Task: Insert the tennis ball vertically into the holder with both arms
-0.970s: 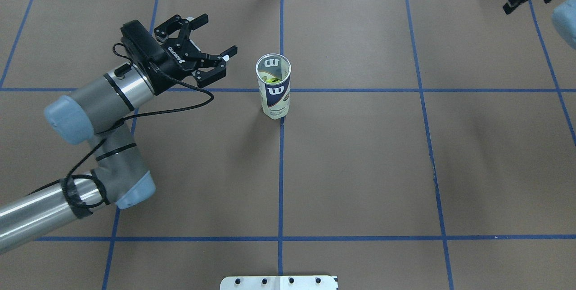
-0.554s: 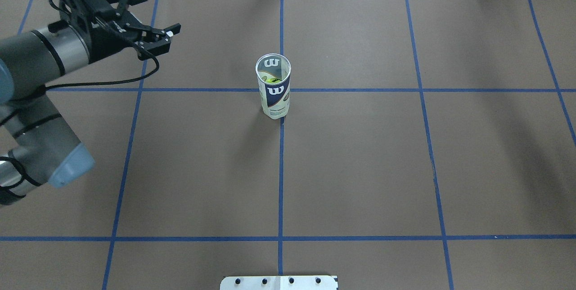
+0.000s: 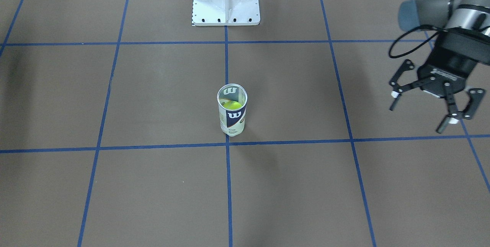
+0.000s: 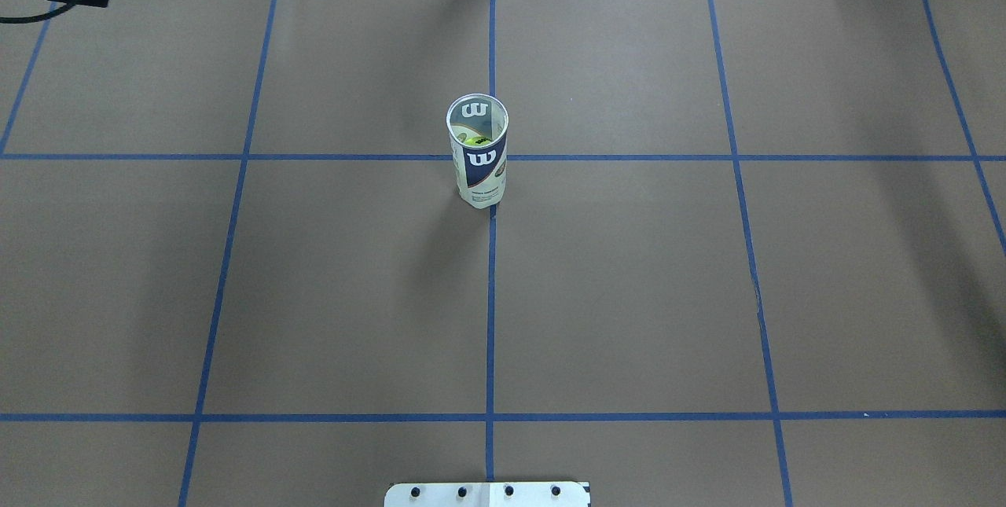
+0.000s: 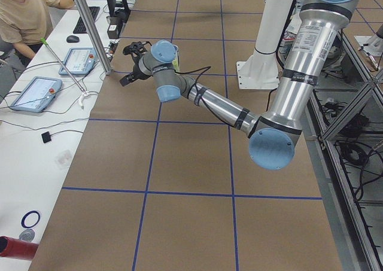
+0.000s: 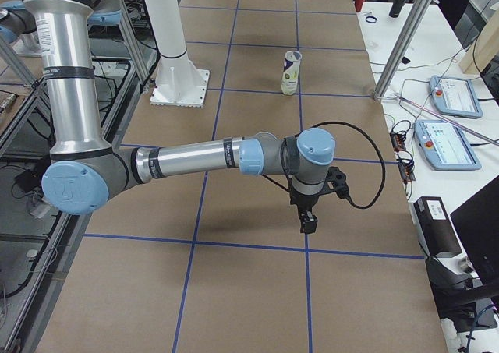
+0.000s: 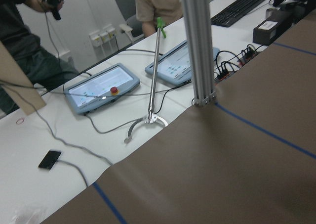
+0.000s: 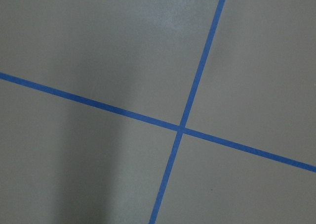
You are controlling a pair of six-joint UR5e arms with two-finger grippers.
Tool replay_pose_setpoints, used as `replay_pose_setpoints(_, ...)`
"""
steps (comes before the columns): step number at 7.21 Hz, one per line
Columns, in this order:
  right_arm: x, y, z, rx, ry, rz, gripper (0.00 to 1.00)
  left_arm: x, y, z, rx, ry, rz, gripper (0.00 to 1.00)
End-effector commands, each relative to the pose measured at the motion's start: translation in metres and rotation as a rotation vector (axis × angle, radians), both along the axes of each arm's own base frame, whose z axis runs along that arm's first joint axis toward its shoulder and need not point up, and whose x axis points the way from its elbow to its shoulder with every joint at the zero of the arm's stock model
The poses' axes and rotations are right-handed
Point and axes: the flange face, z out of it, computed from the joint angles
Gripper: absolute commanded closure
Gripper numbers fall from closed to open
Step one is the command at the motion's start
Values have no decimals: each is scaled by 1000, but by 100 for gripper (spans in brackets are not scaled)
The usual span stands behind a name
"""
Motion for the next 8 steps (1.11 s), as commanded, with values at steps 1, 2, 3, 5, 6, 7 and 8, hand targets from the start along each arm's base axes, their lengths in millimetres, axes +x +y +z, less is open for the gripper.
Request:
replay_pose_setpoints(1,9,10,18,-35,3,16,1,-81,16,82,-159,-93,135,0)
replay_pose_setpoints(2,17,12,38,-76,0,31,1,-86,25,136,-386,-113,138,0)
replay_pose_setpoints(3,17,15,44,-84,0,28,1,-107,30,156,-562,-117,113,0)
replay_pose_setpoints(5,19,27,55,-105,-2,30,1,-139,70,210,-730,-109,67,0)
replay_pose_setpoints(6,18,30,58,-111,-3,30,1,-146,91,236,-773,-112,70,0)
replay_pose_setpoints(7,18,33,58,-112,-3,29,1,-177,116,265,-834,-108,0,0)
replay_pose_setpoints(8,18,34,59,-113,-3,29,1,-195,129,285,-858,-112,-37,0)
